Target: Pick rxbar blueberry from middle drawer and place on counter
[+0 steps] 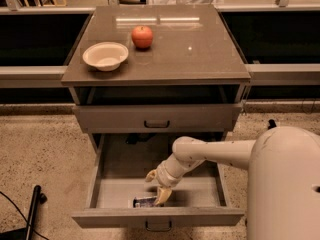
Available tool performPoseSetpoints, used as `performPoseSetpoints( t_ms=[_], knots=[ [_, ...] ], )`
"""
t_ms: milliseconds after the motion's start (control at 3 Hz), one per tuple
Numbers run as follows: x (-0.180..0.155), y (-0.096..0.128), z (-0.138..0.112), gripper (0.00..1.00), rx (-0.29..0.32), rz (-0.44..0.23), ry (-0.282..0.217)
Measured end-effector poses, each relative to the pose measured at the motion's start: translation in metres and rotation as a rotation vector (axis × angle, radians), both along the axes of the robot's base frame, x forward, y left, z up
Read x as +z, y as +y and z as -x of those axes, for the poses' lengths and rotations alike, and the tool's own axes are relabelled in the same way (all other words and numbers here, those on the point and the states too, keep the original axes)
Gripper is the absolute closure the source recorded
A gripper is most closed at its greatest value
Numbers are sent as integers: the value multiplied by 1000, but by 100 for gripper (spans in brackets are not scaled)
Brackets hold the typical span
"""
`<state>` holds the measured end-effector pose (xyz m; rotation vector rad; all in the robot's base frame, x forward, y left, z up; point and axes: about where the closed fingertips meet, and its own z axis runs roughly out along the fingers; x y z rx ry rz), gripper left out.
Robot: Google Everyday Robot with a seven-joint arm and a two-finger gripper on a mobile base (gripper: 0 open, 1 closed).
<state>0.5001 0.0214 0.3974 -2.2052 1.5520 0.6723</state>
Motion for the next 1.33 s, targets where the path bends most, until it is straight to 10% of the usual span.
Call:
performPoseSetpoints(
  t_ms=[1333],
  knots=[
    [-32, -20, 14, 35, 73, 105, 64]
  ],
)
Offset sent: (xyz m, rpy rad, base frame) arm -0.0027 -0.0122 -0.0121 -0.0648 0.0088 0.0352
